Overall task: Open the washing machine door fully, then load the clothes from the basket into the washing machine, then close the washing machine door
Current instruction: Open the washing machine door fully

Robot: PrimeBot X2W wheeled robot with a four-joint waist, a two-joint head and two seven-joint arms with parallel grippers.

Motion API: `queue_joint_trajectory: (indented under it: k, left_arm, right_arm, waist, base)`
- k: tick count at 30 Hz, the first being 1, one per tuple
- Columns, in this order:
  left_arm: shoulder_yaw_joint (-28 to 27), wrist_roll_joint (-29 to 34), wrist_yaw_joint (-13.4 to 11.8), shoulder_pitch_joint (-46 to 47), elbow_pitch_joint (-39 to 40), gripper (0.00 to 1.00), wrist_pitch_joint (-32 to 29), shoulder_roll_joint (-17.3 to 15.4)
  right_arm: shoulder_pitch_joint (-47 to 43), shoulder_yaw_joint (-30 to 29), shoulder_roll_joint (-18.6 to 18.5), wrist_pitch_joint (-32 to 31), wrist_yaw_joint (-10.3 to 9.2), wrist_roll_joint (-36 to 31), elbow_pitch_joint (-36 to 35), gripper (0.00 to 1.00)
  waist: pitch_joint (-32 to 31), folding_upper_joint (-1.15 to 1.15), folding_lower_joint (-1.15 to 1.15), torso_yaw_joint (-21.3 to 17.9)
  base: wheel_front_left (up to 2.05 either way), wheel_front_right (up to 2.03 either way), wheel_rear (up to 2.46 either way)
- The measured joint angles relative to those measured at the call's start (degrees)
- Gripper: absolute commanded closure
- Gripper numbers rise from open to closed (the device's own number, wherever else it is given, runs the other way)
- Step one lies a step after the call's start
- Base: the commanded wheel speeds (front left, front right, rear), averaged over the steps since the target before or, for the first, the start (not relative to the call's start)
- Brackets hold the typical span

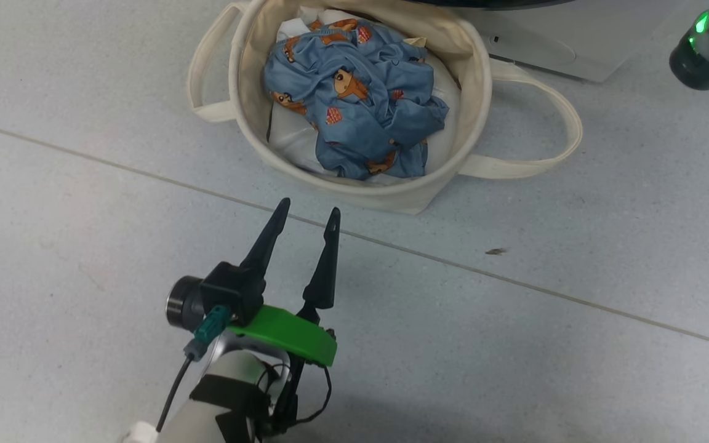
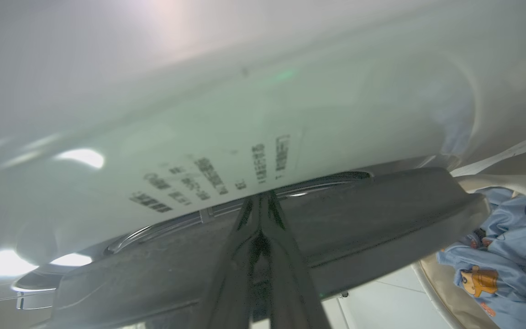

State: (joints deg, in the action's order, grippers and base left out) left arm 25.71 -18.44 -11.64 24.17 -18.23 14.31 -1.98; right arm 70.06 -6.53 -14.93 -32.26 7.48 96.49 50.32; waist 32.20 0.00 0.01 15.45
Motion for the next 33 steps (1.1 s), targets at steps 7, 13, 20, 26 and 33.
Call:
queue_joint_trajectory:
  k: [7,13,20,26,33]
  left_arm:
    - [1.09,-0.38,-0.46,0.81,0.38,0.0,0.0,0.02]
    - [1.03,-0.45,-0.54,0.81,0.35,0.0,0.0,0.01]
    - [-0.67,-0.41,-0.49,0.42,0.05,0.0,0.0,0.01]
    - [-2.61,-0.19,0.07,-2.49,-0.55,0.0,0.0,-0.01]
    - [-5.04,0.48,0.78,-5.77,-1.43,0.0,0.0,-0.04]
  right_arm:
    - [1.54,0.12,-0.71,-6.6,0.0,2.96,2.61,1.0]
    - [1.08,2.09,-0.53,-9.54,0.0,3.59,2.59,1.0]
    - [-6.72,4.43,4.27,-12.0,0.0,3.68,-0.54,1.0]
    - [-16.23,7.46,8.76,-12.62,0.0,4.0,-3.67,1.0]
    - [-24.91,11.91,9.88,-12.46,0.0,6.09,-6.97,1.0]
  waist:
    - [0.48,0.0,-0.01,0.42]
    - [-0.16,0.0,0.0,0.44]
    - [-3.79,0.0,-0.01,0.08]
    - [-8.19,0.0,-0.02,-0.21]
    - [-12.9,0.0,-0.02,-0.13]
  base:
    - [0.0,0.0,0.0]
    - [0.0,0.0,0.0]
    - [0.0,0.0,0.0]
    - [0.0,0.0,0.0]
    - [0.0,0.0,0.0]
